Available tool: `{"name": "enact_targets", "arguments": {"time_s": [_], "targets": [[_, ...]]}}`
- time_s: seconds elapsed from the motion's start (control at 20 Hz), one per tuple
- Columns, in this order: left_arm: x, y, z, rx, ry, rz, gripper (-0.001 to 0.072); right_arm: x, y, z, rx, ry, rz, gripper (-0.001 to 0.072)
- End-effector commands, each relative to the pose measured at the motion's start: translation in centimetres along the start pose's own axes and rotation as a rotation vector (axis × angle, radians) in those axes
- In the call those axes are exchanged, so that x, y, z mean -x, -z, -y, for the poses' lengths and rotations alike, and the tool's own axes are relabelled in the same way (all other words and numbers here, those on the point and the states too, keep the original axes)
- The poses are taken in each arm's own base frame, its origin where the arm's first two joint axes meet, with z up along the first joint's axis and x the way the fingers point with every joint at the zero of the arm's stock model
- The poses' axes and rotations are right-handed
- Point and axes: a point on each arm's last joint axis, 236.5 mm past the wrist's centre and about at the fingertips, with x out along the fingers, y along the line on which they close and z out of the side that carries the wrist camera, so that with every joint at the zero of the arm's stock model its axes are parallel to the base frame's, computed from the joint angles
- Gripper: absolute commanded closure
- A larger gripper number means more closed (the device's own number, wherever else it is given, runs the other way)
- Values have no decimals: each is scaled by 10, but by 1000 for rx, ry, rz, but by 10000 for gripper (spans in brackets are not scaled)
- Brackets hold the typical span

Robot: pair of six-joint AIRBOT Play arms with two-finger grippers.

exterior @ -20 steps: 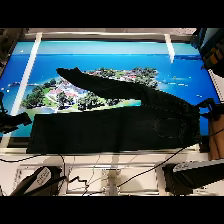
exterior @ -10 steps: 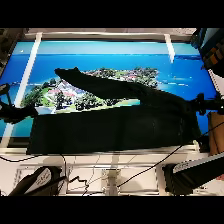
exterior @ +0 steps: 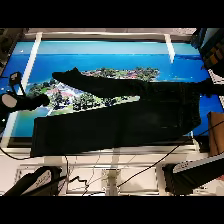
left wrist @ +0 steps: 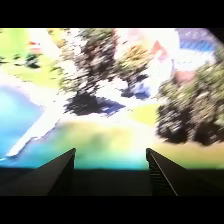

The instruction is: Fold the clothes and pants, and hang the long-sleeved shirts on hangers.

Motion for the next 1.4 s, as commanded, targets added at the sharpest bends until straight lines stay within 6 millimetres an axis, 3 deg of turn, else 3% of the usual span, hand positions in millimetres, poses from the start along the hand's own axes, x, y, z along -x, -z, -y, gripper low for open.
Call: {"name": "enact_targets", "arguments": {"time_s": [0.0, 0.1, 0.2, 0.35, 0.7, 0.9, 0.95, 1.0, 1.05, 1.1, 1.15, 1.2, 1.25, 1.35], "targets": [[-32, -16, 29, 220, 138, 46, 182, 17, -13, 14, 179, 250, 14, 641], [-62, -14, 31, 302, 160, 37, -13, 17, -18, 1, 252, 302, 17, 641], [-86, -23, 27, 337, 161, 72, -8, 13, -20, -10, 278, 303, 23, 641], [-104, -57, 25, 294, 151, 137, 2, 6, -18, -17, 280, 291, 13, 641], [-171, -115, 23, 285, 160, 165, 3, 5, -18, -18, 267, 287, 14, 641], [-206, -110, 21, 299, 166, 114, 60, 5, -19, -18, 251, 287, 18, 640], [-211, -106, 19, 303, 163, 103, 80, 5, -19, -18, 251, 287, 18, 640], [-211, -107, 18, 298, 160, 108, 159, 5, -19, -18, 251, 287, 18, 640], [-211, -110, 17, 300, 158, 118, 168, 5, -19, -18, 251, 288, 19, 641], [-211, -112, 18, 294, 159, 122, 285, 5, -19, -18, 251, 288, 20, 640], [-210, -114, 20, 279, 161, 126, 492, 5, -19, -18, 250, 289, 21, 640], [-209, -116, 23, 256, 164, 133, 634, 5, -19, -18, 249, 288, 21, 640], [-206, -121, 27, 231, 169, 144, 683, 5, -19, -18, 248, 288, 21, 640], [-191, -141, 34, 199, 177, 190, 684, 6, -19, -18, 242, 288, 22, 640]]}}
